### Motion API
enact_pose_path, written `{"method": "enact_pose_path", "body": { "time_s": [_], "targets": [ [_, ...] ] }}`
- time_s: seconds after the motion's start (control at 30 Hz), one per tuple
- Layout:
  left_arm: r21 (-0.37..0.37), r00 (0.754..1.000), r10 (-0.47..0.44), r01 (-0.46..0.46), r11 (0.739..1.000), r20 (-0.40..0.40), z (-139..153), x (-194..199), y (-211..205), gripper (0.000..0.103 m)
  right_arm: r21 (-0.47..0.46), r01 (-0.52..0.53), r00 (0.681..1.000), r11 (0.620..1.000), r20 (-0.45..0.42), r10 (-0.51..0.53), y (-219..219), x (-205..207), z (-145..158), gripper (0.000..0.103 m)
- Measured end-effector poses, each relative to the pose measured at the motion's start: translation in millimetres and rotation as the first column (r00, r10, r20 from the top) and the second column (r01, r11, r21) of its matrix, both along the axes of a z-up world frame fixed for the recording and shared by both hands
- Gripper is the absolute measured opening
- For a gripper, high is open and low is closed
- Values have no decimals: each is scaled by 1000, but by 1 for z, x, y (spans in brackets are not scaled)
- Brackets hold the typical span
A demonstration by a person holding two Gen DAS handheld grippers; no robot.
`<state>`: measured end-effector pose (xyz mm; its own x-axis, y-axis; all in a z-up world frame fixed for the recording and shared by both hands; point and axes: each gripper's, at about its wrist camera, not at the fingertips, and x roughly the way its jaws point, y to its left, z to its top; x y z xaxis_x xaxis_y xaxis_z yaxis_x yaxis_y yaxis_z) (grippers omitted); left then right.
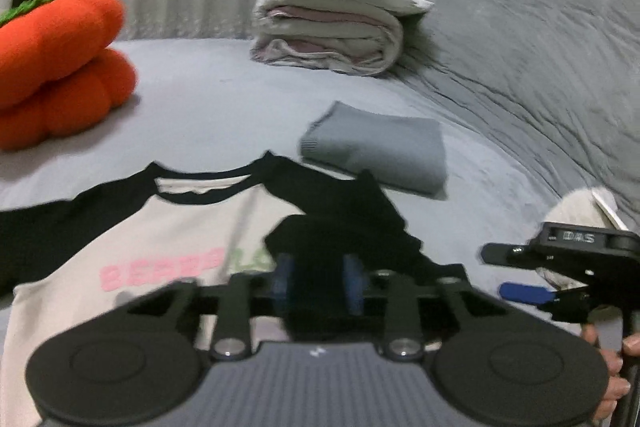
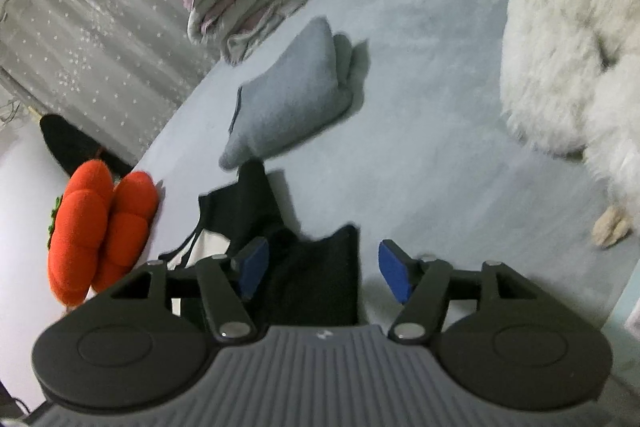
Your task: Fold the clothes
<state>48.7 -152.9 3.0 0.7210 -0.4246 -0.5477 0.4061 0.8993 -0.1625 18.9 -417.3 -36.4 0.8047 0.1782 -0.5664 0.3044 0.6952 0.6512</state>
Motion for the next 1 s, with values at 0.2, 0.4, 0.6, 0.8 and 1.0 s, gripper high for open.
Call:
{"method": "enact_pose_path", "body": {
  "time_s": [0.2,0.4,0.6,0.8,1.0],
  "targets": [
    [54,994,-105,103,993,37,-6,-4,-33,54,102,-14,998,995,-67,21,-1,7,-17,65],
    [93,964,-259,252,963,64,-23,-15,-55,70,127,-90,990,988,-96,102,3,10,-26,18],
    [200,935,-332,304,932,127,-34,-32,-77,78,219,-108,994,970,-7,112,-5,-1,-15,11],
    [321,922,-325,249,914,211,-37,-39,-100,77,235,-212,972,948,148,181,-2,-6,12,11],
    [274,956,-182,116,955,229,-23,-21,-87,4,234,-275,948,933,228,222,5,-8,28,11]
  ]
}}
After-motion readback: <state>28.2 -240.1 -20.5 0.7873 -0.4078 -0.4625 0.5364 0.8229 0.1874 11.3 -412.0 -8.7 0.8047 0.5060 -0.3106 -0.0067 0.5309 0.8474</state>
